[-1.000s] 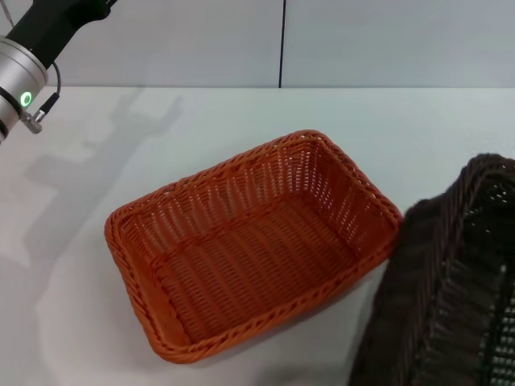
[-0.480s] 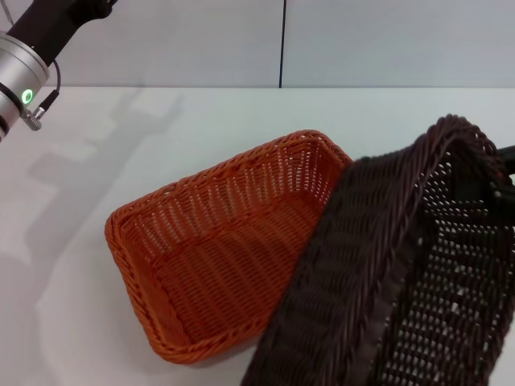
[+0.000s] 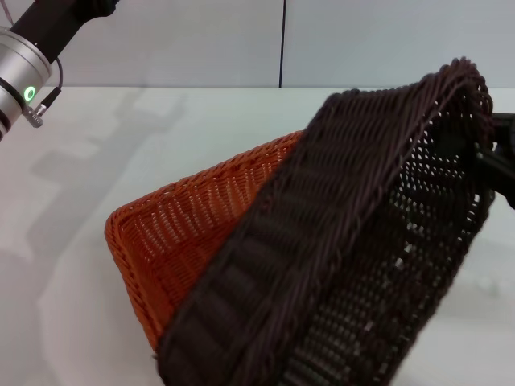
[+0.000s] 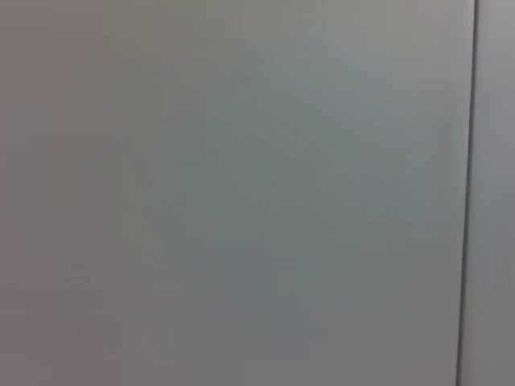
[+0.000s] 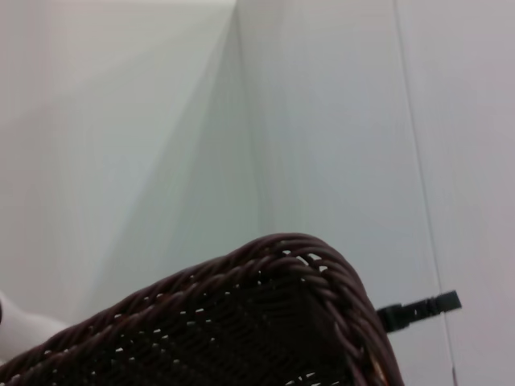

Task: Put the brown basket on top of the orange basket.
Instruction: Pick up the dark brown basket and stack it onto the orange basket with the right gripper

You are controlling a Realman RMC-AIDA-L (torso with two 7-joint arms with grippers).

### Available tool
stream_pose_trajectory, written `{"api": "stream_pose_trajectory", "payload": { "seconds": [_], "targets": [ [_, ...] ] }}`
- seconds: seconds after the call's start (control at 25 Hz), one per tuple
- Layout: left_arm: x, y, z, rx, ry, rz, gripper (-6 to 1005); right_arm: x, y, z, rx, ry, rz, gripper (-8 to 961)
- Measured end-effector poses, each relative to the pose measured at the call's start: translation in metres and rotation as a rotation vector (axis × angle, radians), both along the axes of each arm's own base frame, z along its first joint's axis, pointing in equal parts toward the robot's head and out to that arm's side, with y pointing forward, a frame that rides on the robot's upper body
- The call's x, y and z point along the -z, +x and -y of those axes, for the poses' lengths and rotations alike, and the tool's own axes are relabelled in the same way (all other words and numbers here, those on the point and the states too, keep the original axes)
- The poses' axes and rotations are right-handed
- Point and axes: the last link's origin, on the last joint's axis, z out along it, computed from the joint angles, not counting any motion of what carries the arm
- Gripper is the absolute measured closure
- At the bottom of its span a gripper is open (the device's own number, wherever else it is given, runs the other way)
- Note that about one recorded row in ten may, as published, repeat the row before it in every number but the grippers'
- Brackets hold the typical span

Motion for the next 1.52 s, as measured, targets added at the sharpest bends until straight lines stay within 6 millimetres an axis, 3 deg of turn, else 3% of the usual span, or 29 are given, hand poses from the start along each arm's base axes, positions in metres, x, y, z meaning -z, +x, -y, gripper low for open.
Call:
{"api": "stream_pose_trajectory", "payload": {
  "seconds": [0.28,0.76,1.2,1.52],
  "targets": [
    [0.001,0.013,-0.004,0.041,-0.007,-0.027,153,0.028,0.005,0.012,0.126,0.082,-0.159,808],
    [0.007,0.029,-0.014,0.06,-0.013,-0.094,153,0.063,0.016,0.016,0.334,0.076,-0.236,808],
    [0.012,0.035,-0.018,0.058,-0.014,-0.132,153,0.076,0.023,0.015,0.426,0.085,-0.235,776],
    [0.012,0.034,-0.019,0.051,-0.013,-0.128,153,0.079,0.022,0.002,0.461,0.053,-0.195,726]
  ]
}}
